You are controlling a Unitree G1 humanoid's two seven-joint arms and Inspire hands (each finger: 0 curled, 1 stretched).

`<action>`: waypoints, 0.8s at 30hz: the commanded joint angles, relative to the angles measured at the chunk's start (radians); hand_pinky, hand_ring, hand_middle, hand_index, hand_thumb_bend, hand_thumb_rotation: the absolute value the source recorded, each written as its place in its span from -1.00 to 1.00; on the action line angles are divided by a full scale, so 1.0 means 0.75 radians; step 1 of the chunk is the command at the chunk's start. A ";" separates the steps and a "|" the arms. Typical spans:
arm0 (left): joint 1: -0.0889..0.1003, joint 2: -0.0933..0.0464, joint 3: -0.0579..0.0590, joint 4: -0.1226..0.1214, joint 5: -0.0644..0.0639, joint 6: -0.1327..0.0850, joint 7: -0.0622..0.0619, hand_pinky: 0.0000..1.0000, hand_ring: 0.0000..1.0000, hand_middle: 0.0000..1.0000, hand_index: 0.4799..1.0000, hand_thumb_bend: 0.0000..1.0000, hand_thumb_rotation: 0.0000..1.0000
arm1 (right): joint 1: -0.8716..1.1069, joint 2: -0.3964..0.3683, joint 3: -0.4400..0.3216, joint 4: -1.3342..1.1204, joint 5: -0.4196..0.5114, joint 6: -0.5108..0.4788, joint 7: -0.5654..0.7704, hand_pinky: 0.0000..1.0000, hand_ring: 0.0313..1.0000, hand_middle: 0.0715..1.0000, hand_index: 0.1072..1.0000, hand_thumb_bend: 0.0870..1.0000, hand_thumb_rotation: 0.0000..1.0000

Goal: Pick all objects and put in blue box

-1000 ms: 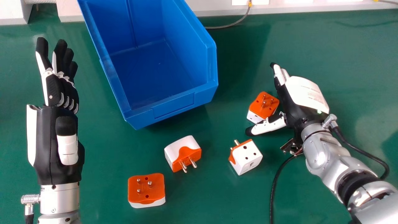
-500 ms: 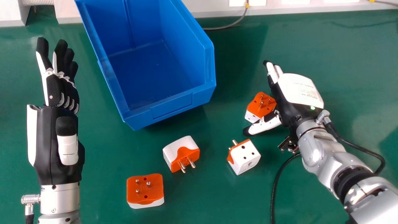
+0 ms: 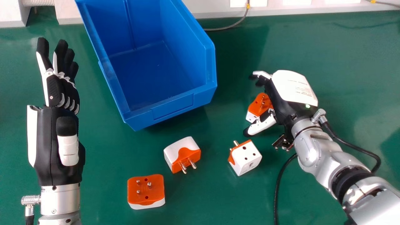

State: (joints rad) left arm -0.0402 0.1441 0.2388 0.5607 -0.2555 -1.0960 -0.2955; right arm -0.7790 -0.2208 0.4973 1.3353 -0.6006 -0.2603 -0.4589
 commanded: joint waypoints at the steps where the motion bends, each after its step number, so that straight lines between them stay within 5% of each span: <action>1: 0.000 0.000 -0.004 -0.020 0.000 -0.030 0.000 1.00 1.00 1.00 1.00 0.99 1.00 | 0.070 0.025 0.016 0.039 -0.031 0.011 0.045 0.13 0.20 0.21 0.32 0.61 -0.93; 11: 0.007 0.004 -0.002 -0.028 -0.010 -0.027 -0.003 1.00 1.00 1.00 1.00 1.00 1.00 | 0.068 0.027 0.023 0.035 -0.039 -0.007 0.015 -0.05 -0.05 -0.01 0.04 0.17 -0.98; 24: -0.003 0.009 0.000 -0.023 -0.011 -0.023 -0.005 1.00 1.00 1.00 1.00 1.00 1.00 | 0.043 0.010 -0.017 0.027 -0.007 -0.045 0.062 -0.12 -0.15 -0.07 -0.09 0.01 -1.00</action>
State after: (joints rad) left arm -0.0396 0.1441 0.2395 0.5607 -0.2577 -1.0960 -0.2962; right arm -0.7723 -0.2293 0.4821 1.3354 -0.5970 -0.3053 -0.4518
